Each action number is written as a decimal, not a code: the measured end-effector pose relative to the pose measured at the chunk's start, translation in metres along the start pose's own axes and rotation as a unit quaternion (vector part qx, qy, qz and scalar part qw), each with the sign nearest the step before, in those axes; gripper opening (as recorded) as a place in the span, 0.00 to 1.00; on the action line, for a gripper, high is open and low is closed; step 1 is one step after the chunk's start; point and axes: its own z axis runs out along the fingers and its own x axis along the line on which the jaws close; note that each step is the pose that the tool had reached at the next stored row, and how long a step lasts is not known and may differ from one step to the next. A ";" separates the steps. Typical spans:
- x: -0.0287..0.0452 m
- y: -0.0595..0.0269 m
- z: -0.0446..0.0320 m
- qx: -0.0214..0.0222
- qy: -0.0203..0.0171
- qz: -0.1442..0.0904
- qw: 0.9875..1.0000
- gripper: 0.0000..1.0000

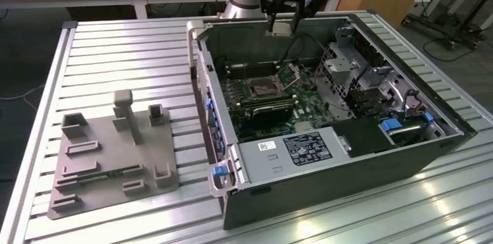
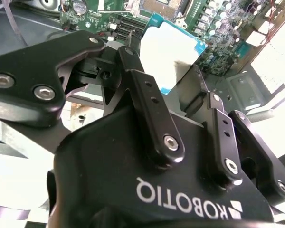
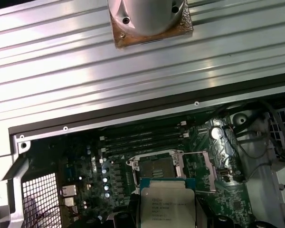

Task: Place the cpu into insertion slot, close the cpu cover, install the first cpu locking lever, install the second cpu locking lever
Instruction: 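Place the cpu into insertion slot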

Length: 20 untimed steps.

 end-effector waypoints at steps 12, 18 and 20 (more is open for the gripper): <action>0.0000 -0.0002 0.0001 0.000 -0.001 0.015 1.000 0.54; 0.0000 -0.0002 0.0001 0.000 -0.001 0.016 1.000 0.54; 0.0000 -0.0002 0.0002 0.000 -0.002 0.020 1.000 0.54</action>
